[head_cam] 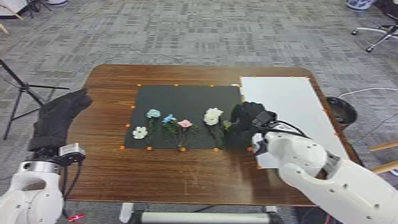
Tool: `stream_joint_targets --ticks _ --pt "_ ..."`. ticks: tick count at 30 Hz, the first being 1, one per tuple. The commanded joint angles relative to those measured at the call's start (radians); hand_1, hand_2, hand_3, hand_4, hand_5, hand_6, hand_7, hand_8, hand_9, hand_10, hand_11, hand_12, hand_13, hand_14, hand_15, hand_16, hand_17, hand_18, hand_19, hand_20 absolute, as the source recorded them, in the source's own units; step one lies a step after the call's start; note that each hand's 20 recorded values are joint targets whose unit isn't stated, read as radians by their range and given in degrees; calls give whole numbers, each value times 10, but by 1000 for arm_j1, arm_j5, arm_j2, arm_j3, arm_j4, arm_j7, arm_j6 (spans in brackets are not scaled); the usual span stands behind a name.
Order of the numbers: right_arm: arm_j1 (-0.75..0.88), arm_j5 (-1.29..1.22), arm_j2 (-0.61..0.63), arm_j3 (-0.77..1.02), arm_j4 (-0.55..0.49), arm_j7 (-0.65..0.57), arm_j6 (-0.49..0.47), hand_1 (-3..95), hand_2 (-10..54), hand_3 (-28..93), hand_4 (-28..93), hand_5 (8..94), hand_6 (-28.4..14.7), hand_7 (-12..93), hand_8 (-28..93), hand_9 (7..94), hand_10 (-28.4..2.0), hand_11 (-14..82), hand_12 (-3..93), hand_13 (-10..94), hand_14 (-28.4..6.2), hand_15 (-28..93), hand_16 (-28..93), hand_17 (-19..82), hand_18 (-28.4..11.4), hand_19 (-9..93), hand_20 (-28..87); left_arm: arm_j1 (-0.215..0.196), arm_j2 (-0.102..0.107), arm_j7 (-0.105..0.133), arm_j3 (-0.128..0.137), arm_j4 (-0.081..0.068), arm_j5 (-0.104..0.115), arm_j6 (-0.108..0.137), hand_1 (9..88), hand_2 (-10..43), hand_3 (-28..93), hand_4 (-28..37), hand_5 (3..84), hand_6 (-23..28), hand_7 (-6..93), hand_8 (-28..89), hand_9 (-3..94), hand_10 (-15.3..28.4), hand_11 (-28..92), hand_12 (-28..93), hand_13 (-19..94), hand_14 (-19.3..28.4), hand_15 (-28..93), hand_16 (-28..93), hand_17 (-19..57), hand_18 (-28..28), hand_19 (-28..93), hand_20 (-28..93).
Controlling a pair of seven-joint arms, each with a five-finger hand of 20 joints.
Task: Arrange flowers
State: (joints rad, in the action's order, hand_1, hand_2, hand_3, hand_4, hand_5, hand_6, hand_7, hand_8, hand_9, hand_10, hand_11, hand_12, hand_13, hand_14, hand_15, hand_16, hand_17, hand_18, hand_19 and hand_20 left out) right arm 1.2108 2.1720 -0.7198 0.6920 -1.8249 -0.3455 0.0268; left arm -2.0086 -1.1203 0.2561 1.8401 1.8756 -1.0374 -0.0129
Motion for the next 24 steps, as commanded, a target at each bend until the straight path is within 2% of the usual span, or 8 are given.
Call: stream_joint_targets --ticks 1,10,13,19,21,22,24 --pt "-14 -6 24 27 -33 18 -31 351 -95 636 -127 668 -6 176 -88 721 -132 159 181 868 -32 625 298 580 -165 932 556 3 -1 0 4 0 -4 -8 253 -36 709 -247 514 -7 158 -89 470 136 201 126 353 176 201 27 19 144 126 181" --pt "-15 -21 31 107 -59 18 -30 339 -95 627 -121 656 -9 159 -81 704 -132 148 180 862 -35 629 298 578 -167 932 562 3 -1 3 5 2 -1 -5 255 -39 707 -242 516 -8 158 -89 470 136 201 126 353 175 200 28 19 144 126 181" --pt "-7 -46 43 161 -82 8 1 338 -95 625 -121 657 -9 159 -80 702 -133 146 179 861 -36 630 297 577 -167 932 562 2 1 8 10 5 -3 0 255 -39 706 -242 515 -7 157 -89 470 136 200 126 353 176 199 27 19 144 126 181" --pt "170 -292 62 448 -197 -23 68 330 -95 620 -115 656 -11 154 -78 699 -138 141 180 853 -46 598 292 553 -169 930 519 4 5 11 15 8 -3 0 257 -39 706 -243 515 -8 160 -89 471 136 201 126 353 176 197 26 22 144 122 178" --pt "254 -410 50 566 -232 -36 102 312 -95 619 -108 656 -16 148 -77 697 -143 140 181 828 -67 560 284 524 -174 896 484 -4 6 12 14 13 -1 -3 257 -37 704 -244 517 -9 160 -89 471 136 201 126 354 176 197 26 24 141 118 175" --pt "296 -492 35 631 -245 -32 100 294 -76 615 -105 656 -19 145 -75 696 -148 139 181 808 -81 534 277 504 -177 866 467 -8 6 9 14 16 -2 -7 258 -37 704 -244 518 -9 159 -90 472 136 201 126 354 176 196 26 26 140 115 173" --pt "387 -707 -13 780 -261 15 56 276 -42 610 -105 657 -25 138 -73 697 -155 137 181 774 -101 500 269 460 -186 813 449 -13 11 14 10 22 -4 -6 257 -38 705 -244 520 -9 160 -90 474 136 202 126 355 176 196 26 28 136 108 169"
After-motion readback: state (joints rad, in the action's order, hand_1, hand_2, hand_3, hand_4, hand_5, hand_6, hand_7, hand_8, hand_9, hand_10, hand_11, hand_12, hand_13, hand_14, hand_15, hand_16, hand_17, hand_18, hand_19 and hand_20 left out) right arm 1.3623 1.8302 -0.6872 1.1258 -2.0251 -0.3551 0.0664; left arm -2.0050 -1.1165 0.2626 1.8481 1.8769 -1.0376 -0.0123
